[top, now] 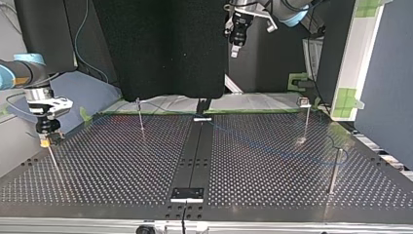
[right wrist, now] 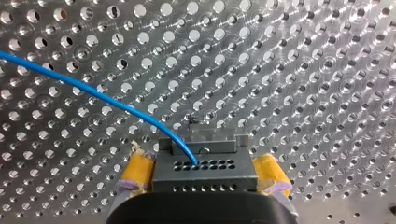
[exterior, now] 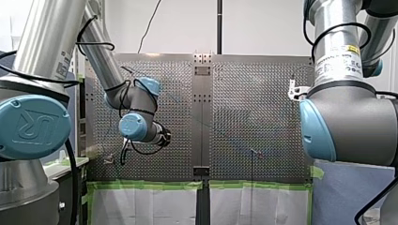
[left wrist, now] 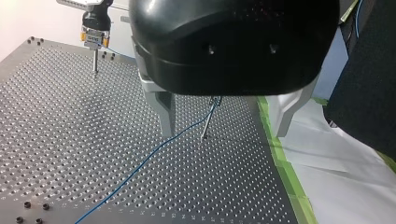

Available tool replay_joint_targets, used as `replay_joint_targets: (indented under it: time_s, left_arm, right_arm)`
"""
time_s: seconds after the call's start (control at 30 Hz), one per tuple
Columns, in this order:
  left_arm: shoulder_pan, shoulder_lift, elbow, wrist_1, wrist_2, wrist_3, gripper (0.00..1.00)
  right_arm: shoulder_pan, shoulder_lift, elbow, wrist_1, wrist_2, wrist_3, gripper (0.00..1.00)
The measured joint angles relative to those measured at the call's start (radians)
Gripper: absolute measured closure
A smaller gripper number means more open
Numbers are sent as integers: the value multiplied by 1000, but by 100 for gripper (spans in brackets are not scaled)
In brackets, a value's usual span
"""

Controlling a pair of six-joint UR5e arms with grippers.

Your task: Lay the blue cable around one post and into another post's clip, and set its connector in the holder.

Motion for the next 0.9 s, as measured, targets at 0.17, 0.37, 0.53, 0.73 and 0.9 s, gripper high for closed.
replay_joint_targets:
  time_s: [0.17, 0.37, 0.53, 0.73, 0.9]
  left_arm:
    - [-1, 0, 0, -1, -7, 1, 0]
    - [-2, 0, 0, -5, -14, 8, 0]
    - [-3, 0, 0, -6, -14, 9, 0]
    - [-4, 0, 0, -6, -14, 9, 0]
    - [-5, 0, 0, -6, -15, 9, 0]
  right_arm:
    - [3, 0, 0, -2, 1, 0, 1]
    - [4, 0, 0, 0, -2, 0, 1]
    - [3, 0, 0, 2, -2, -1, 1]
    - [1, -1, 0, 3, 1, -5, 1]
    - [0, -2, 0, 3, 1, -9, 1]
